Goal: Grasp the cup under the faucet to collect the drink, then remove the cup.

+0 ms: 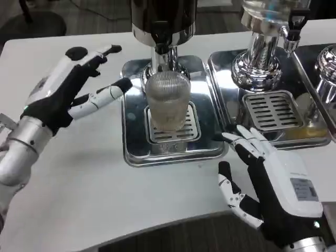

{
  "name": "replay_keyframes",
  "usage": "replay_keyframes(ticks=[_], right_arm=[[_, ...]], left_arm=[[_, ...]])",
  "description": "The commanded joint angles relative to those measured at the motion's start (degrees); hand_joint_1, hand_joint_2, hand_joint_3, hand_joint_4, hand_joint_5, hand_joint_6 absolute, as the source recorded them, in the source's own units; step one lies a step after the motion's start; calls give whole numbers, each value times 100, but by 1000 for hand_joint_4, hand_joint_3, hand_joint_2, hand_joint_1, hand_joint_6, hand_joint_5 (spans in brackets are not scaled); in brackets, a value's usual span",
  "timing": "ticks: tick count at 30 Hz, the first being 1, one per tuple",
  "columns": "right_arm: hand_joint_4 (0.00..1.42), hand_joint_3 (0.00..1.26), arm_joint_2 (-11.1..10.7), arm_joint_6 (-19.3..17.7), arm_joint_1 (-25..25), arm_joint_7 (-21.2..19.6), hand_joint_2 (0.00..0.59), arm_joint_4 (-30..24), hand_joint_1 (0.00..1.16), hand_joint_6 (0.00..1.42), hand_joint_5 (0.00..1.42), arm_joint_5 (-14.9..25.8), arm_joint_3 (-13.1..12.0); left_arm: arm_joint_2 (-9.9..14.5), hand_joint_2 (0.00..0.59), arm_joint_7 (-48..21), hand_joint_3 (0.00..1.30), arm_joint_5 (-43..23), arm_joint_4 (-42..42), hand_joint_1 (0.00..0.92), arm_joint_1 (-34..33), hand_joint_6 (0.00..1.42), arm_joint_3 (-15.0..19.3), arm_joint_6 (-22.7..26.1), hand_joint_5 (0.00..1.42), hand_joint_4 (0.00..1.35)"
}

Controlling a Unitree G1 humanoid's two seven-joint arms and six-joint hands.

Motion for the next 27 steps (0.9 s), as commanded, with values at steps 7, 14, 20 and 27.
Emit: replay_keyframes(ticks=[7,14,20,27], right_arm=[[107,269,0,104,-91,181,562,55,431,214,84,29,38],[106,262,40,60,-191,159,563,185,434,213,84,121,67],[106,260,55,51,-223,132,563,254,436,212,84,164,91],[106,260,76,50,-220,72,566,285,435,212,84,216,97]], left_arm=[[-19,92,-1293,146,-923,-450,42,-65,336,421,-428,199,113],[-149,88,-1916,167,-1315,-537,40,-280,356,613,-261,237,146],[-234,82,-2243,181,-1445,-496,39,-511,361,719,-100,262,163],[-304,82,-2515,202,-1573,-368,25,-732,378,826,67,287,188]])
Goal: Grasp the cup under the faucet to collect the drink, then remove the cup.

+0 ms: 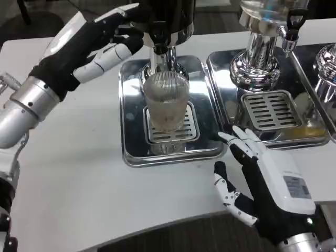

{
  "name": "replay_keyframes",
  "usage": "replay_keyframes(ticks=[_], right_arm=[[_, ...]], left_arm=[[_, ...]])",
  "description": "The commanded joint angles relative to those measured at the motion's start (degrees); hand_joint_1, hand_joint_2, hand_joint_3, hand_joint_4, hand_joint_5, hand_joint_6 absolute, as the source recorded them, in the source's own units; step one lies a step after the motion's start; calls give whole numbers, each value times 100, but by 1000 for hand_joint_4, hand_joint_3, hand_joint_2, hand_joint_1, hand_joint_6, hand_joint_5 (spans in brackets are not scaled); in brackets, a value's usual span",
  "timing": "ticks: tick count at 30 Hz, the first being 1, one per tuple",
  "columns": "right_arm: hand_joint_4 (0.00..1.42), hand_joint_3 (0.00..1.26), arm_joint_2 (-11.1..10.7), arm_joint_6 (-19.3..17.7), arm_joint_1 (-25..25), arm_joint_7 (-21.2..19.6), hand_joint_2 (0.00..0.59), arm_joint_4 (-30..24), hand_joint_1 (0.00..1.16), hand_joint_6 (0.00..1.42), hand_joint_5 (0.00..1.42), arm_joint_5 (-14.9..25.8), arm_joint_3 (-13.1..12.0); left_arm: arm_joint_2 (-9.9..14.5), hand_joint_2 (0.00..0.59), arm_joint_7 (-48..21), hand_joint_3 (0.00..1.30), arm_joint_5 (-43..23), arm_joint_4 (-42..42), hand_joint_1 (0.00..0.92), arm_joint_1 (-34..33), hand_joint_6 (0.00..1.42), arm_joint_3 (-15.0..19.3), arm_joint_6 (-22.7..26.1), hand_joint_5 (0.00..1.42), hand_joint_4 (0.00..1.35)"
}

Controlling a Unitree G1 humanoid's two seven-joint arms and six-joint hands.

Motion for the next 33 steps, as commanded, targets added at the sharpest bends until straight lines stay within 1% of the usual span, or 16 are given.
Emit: replay_keyframes(ticks=[1,5,13,15,19,25,33], right_arm=[[106,260,32,-32,13,-89,567,33,435,212,84,42,13],[106,259,50,-24,19,-99,570,42,432,212,84,64,8],[118,259,77,-30,-67,-94,573,111,425,224,84,65,15],[118,259,93,-44,-90,-72,573,145,424,225,87,136,-2],[119,259,83,-46,-112,-85,573,169,423,226,92,146,8],[119,259,80,-51,-138,-74,573,211,421,229,94,151,21],[119,259,94,-49,-151,-37,573,243,419,231,95,268,0]], left_arm=[[-20,78,-114,204,-75,112,23,-107,379,100,68,294,194],[-96,73,-415,213,-101,164,9,-360,377,45,395,301,208],[-83,67,-838,228,-145,146,3,-387,371,76,518,324,221],[-71,67,-909,231,-147,137,3,-377,371,86,515,325,221],[-38,67,-999,234,-139,80,3,-346,367,115,493,329,223],[87,67,-1134,236,-135,-98,0,-216,363,141,378,331,233],[216,67,-1279,245,-139,-328,0,-32,350,125,237,332,236]])
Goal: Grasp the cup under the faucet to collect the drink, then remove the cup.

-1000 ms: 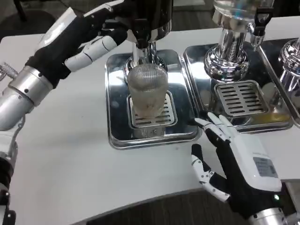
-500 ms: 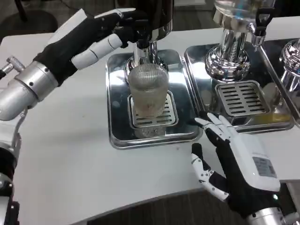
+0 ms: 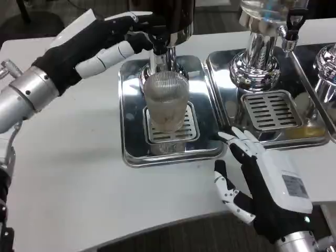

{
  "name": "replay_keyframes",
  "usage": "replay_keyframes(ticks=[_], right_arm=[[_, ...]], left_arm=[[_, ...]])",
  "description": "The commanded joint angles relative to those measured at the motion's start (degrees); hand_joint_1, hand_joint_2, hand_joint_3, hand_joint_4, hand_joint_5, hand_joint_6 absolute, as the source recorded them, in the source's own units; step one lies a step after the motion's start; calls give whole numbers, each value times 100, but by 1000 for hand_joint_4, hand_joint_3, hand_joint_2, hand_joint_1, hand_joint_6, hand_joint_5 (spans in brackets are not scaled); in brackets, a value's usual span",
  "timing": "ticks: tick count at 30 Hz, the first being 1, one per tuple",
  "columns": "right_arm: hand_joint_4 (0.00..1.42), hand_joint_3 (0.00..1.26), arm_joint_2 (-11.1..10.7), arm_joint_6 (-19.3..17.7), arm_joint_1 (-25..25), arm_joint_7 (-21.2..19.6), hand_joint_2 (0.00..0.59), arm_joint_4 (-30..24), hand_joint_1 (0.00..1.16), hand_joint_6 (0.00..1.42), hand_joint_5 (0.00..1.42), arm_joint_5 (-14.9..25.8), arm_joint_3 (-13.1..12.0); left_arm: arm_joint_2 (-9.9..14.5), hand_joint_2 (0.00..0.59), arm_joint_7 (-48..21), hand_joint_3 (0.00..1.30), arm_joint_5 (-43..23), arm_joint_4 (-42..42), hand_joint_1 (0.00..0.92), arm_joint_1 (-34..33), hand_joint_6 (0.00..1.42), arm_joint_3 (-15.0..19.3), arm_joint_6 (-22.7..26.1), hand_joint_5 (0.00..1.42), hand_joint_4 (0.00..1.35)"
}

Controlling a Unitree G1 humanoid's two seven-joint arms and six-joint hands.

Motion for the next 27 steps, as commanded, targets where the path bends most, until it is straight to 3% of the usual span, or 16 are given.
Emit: replay_keyframes(ticks=[1,7,11,16,17,18,19,24,27], right_arm=[[119,259,4,-41,-22,1,573,25,419,231,95,140,-21],[119,259,55,-13,-70,88,573,89,418,232,97,476,-122],[119,259,233,-6,-147,288,571,252,419,232,97,1120,-302],[140,259,418,29,-416,608,527,519,434,245,136,1798,-471],[156,267,458,75,-490,648,492,582,445,254,160,1874,-495],[163,271,482,104,-538,676,406,622,488,262,176,1917,-511],[164,272,513,138,-639,718,374,689,503,274,191,1972,-526],[174,263,568,270,-943,819,323,843,535,299,209,1983,-525],[157,152,564,284,-1112,944,254,981,551,314,220,2028,-498]], left_arm=[[131,67,-195,245,-35,-191,0,180,350,-8,-209,332,236],[157,67,-277,246,-106,-384,0,335,350,-1,-208,336,236],[139,67,-284,246,-152,-544,0,454,349,-14,-130,340,236],[154,66,-268,246,-188,-642,0,530,349,-22,-72,342,241],[155,66,-270,246,-198,-656,0,540,349,-22,-58,342,242],[155,66,-277,246,-207,-674,0,552,349,-22,-43,342,243],[153,66,-279,246,-220,-694,0,565,349,-17,-32,342,243],[167,66,-304,246,-258,-761,0,605,349,-5,20,342,245],[174,68,-317,246,-272,-783,0,614,349,2,48,342,245]])
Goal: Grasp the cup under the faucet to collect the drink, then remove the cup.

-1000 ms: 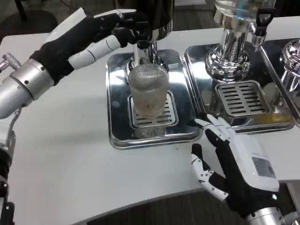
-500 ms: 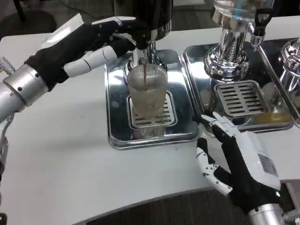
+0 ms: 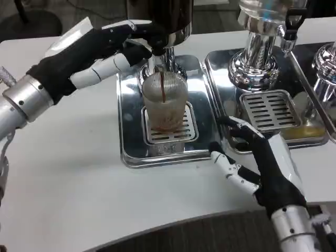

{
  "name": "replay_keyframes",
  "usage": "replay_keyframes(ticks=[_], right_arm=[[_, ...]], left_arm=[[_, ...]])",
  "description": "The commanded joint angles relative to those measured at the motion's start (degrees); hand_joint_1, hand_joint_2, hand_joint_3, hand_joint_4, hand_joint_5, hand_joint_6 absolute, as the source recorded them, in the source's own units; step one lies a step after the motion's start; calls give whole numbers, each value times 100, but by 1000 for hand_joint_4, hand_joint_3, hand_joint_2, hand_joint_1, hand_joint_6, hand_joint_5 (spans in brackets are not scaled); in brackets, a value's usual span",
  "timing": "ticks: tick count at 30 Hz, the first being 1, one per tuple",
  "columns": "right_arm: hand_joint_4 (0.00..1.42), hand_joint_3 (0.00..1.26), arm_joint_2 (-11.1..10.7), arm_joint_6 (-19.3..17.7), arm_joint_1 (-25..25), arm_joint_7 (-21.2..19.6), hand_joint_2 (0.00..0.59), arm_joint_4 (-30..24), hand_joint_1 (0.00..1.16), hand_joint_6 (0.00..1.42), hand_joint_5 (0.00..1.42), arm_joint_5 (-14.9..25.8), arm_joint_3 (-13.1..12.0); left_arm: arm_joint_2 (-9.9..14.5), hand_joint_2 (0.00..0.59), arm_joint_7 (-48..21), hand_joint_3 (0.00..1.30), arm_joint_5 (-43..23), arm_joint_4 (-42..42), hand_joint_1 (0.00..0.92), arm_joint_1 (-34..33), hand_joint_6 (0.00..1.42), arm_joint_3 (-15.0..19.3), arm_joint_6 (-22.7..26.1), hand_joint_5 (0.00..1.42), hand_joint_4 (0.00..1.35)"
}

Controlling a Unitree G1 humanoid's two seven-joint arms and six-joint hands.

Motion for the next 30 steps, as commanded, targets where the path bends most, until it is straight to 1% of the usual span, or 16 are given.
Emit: replay_keyframes(ticks=[1,5,8,10,16,21,27,30], right_arm=[[156,147,0,47,-268,166,251,199,551,314,220,39,34],[120,63,52,54,-461,157,215,325,549,290,201,14,55],[99,39,86,60,-661,187,207,554,545,270,175,43,75],[87,37,118,31,-777,138,200,697,548,267,164,32,85],[67,15,218,-4,-1198,-9,205,1168,560,254,138,-64,125],[46,7,306,-31,-1578,-170,205,1668,562,236,114,-39,98],[25,0,360,-105,-1929,-145,198,2112,571,212,98,45,130],[15,0,390,-138,-2058,-164,202,2275,574,200,88,18,179]], left_arm=[[35,68,-160,246,-61,-117,0,138,349,4,15,342,245],[33,73,-162,246,-74,-136,0,151,349,10,32,343,246],[31,74,-158,246,-79,-139,0,155,349,15,36,343,246],[33,74,-155,246,-78,-148,1,157,349,16,36,343,246],[38,74,-154,246,-77,-180,4,162,349,23,69,343,246],[57,75,-157,246,-66,-203,4,162,349,24,93,340,246],[62,76,-164,246,-69,-206,6,155,349,28,103,334,246],[65,78,-171,246,-76,-224,7,156,348,32,107,333,246]])
